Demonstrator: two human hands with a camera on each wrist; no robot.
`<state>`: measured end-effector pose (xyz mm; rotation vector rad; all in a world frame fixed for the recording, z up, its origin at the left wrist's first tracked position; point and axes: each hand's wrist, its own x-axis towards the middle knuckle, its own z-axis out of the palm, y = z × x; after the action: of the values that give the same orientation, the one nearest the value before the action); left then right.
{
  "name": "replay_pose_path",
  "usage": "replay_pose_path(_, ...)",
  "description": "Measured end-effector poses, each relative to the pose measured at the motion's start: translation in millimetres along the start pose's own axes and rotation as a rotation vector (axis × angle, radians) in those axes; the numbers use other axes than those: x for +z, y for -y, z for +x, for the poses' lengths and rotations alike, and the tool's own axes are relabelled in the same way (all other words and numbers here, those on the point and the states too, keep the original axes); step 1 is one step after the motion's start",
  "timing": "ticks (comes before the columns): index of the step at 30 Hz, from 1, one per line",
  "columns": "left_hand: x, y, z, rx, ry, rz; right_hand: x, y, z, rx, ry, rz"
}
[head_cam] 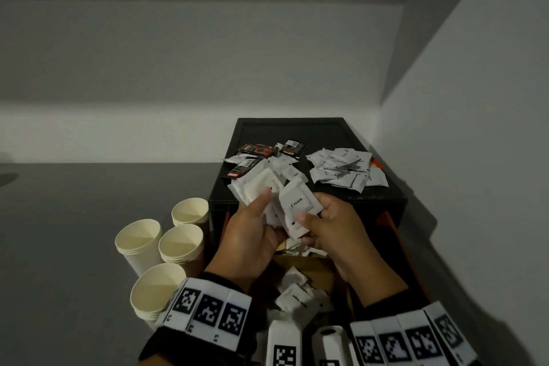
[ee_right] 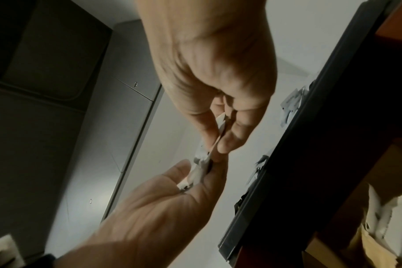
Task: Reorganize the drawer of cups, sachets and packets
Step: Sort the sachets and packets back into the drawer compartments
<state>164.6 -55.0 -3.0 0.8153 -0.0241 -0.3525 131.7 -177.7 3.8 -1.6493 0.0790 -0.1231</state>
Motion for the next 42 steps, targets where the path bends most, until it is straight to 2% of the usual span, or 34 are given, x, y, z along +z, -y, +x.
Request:
replay_pose_path(3,-1.0,5.3,-0.9,0.042,0.018,0.055,0.9,-0.1,2.7,0.058,-0.052,0.06)
replay_pose_path(8,-0.8,8.3,1.5,0.065,-0.023,0.059,0.2,-0.7,7.3,0.089,-0.165,0.084)
replay_pose_path(11,-1.3,6.1,1.6,0.063,-0.057,0.049,-9.5,5.9,5.9,0.106,-0.202,0.185)
replay_pose_path(13,-1.0,4.6,0.9,0.053,-0.065,0.036,-14.3,9.3,4.3,0.134,-0.172,0.238)
replay_pose_path(16,-2.4,4.6,0.1,0.039,-0.046,0.03,-11.5,8.2,3.6,0.165,-0.068,0.154)
replay_pose_path(18,-3.2,5.0,-0.7,0.036,-0.038,0.036,-6.3,4.4,3.5,0.145,-0.024,0.067)
replay_pose_path(21,-5.3,4.5,-0.3,0.028,-0.043,0.031,-3.9,-1.4,2.6,0.07,-0.033,-0.017)
replay_pose_path(25,-9.9,-0.1,-0.7,-0.03,-0.052,0.019,-14.0,2.6,5.0,0.006,-0.136,0.119)
replay_pose_path(28,-13.9,-0.2,-2.2,-0.124,0.005,0.072,-16.5,6.9,4.4,-0.032,-0.082,0.194)
replay_pose_path(32,-17.9,6.3,-6.2,-0.233,0.176,0.196,-4.7,2.9,1.6,-0.043,0.008,-0.075)
replay_pose_path(36,-18.5,9.2,-9.4,-0.265,0.231,0.297,-0.3,0.6,1.4,-0.062,0.001,-0.185)
replay_pose_path(39,-17.6,6.9,-10.8,-0.289,0.21,0.224,-0.9,0.1,2.4,-0.046,-0.031,-0.082)
replay_pose_path(42,-17.6,3.1,-11.7,-0.318,0.188,0.129,-8.3,2.6,4.2,-0.027,-0.13,0.145)
